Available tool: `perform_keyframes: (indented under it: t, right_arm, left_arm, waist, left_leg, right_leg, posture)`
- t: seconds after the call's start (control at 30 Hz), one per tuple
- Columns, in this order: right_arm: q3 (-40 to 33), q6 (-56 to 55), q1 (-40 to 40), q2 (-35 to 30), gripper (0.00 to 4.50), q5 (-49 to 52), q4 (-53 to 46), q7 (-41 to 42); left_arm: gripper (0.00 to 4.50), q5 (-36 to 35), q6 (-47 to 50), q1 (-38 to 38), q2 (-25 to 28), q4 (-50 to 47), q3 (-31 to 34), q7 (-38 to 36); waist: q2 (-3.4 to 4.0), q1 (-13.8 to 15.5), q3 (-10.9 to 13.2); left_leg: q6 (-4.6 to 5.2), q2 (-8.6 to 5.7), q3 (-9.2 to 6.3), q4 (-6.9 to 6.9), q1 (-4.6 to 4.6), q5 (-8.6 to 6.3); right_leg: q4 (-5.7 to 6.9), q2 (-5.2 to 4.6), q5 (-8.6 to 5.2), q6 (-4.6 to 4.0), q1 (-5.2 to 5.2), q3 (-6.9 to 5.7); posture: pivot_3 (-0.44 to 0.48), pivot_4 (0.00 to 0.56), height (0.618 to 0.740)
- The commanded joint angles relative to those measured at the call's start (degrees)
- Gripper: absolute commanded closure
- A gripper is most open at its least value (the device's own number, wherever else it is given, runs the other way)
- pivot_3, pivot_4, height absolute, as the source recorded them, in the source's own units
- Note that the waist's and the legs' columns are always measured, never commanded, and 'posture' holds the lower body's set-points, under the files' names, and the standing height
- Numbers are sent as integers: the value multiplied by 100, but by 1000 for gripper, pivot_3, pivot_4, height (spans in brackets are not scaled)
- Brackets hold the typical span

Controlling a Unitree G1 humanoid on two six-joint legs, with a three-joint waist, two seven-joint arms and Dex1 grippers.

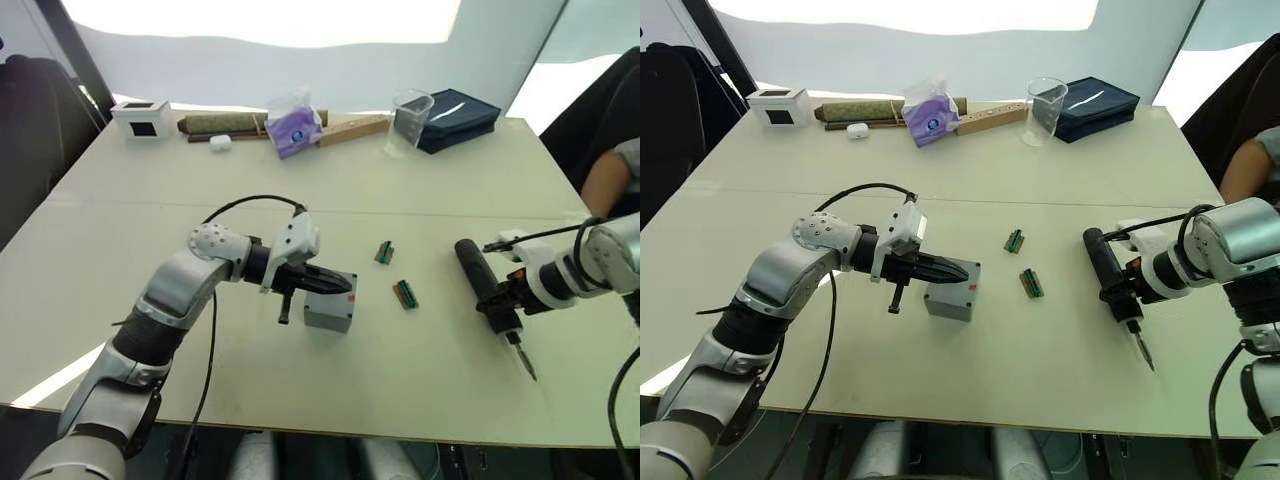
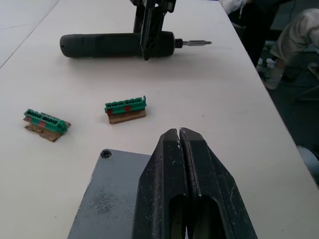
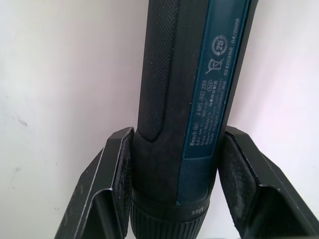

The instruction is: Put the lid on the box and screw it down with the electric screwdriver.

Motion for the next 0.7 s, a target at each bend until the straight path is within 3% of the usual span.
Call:
perform_keyframes:
  t: [0.03, 0.1, 0.17, 0.3, 0.5, 0.7]
  right_arm:
    - [-1504, -375, -49, 498, 2627, -186, -571, -507]
    - [-2669, -1351, 247, 1162, 2627, -241, -1400, -1028]
    - [-3377, -2159, 449, 1741, 2627, -275, -2076, -1382]
    - [-4183, -2816, 620, 2800, 2627, 218, -3223, -1722]
    - [-3926, -3493, 1243, 3579, 2627, 718, -4475, -1681]
    - [-2777, -4421, 2118, 4286, 2627, 378, -5041, -1690]
  left_arm:
    - [4500, -174, 29, -160, 61, 100, 286, -93]
    - [4500, -226, 93, -208, 52, 198, 358, -59]
    - [4500, -265, 135, -244, 49, 280, 420, -42]
    - [4500, -239, 152, -397, -50, 653, 544, 92]
    - [4500, -133, 143, -468, 15, 928, 590, 189]
    - [4500, 98, 72, -221, 197, 682, 395, 224]
  waist:
    - [9, -50, 5]
    - [12, -50, 7]
    - [19, -56, 9]
    - [25, 58, 11]
    - [25, 96, 11]
    - [26, 56, 11]
  left_leg:
    - [0, -1, 4, 0, -1, 0]
    - [-1, -1, 1, -3, -4, 1]
    - [-1, 3, -9, -6, -10, 1]
    - [-8, 3, -15, -24, -23, 5]
    - [-10, -5, -13, -19, -18, 6]
    - [-12, -2, -14, -17, -17, 7]
  right_leg:
    - [7, -1, 1, 2, -6, 5]
    - [13, 1, 1, 3, -12, 4]
    - [11, 14, -1, 2, -14, 1]
    - [11, 15, -2, 1, -31, 1]
    - [6, -2, -2, 2, -18, -4]
    - [10, 6, -2, 2, -21, -3]
  posture:
    - [0, 150, 740]
    - [0, 150, 740]
    - [0, 150, 740]
    - [0, 150, 740]
    - [0, 150, 740]
    - [0, 150, 740]
